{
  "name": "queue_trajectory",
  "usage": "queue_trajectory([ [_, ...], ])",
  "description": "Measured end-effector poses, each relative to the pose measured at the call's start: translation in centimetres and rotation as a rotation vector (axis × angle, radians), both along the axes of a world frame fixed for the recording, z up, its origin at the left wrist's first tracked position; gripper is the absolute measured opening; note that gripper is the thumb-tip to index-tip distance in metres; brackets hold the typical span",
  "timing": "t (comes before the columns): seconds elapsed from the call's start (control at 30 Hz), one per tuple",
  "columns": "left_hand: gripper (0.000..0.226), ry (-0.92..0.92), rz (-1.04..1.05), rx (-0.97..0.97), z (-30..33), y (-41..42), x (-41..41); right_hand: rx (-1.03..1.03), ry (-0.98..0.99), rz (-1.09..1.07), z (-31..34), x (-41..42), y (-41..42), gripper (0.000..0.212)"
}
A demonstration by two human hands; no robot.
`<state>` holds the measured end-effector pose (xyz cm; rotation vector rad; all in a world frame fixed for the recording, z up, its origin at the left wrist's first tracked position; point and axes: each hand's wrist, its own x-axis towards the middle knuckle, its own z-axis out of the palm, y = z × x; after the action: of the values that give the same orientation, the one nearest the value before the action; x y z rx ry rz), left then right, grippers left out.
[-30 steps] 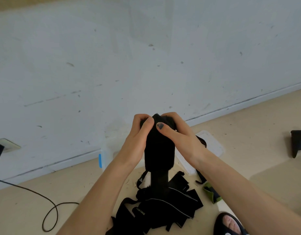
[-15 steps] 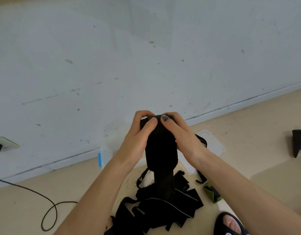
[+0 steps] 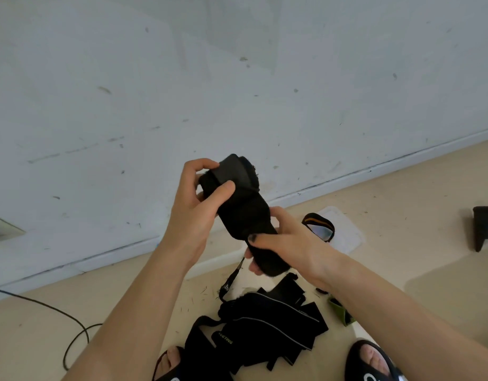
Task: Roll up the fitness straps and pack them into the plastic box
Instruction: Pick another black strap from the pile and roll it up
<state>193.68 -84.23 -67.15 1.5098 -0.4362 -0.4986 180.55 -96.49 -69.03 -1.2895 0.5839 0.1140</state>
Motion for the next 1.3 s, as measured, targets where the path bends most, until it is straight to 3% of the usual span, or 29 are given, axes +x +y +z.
queue_trajectory([
  [0.27, 0.035, -0.24, 0.021, 0.139, -1.3, 0.5, 0.5, -0.051, -0.162, -0.115, 1.1, -0.8, 1.0, 0.061],
  [0.47, 0.029, -0.244, -0.086, 0.221, -2.0, 0.4, 0.2, -0.119, -0.29, -0.165, 2.1, -0.5, 0.2, 0.006],
  [0.57, 0.026, -0.216, -0.177, 0.256, -2.2, 0.3, -0.1, -0.083, -0.319, -0.176, 2.7, -0.5, -1.1, 0.009],
  [0.7, 0.026, -0.246, -0.224, 0.278, -2.0, 0.0, -0.8, -0.049, -0.348, -0.048, 3.1, -0.8, -2.5, 0.03],
  [0.97, 0.017, -0.168, -0.291, 0.279, -1.6, 0.2, -1.3, -0.185, -0.35, 0.112, 3.4, -1.8, -4.1, 0.026],
  [1.07, 0.017, -0.131, -0.319, 0.286, -1.5, 0.3, -1.7, -0.252, -0.338, 0.089, 3.3, -1.3, -4.1, 0.011],
  [1.13, 0.02, -0.128, -0.343, 0.293, -1.3, 0.3, -1.9, -0.309, -0.329, 0.043, 3.3, -1.0, -4.3, 0.016],
  [1.3, 0.026, -0.091, -0.349, 0.284, -1.0, -0.1, -2.3, -0.739, -0.337, -0.085, 2.2, -0.6, -4.9, 0.024],
])
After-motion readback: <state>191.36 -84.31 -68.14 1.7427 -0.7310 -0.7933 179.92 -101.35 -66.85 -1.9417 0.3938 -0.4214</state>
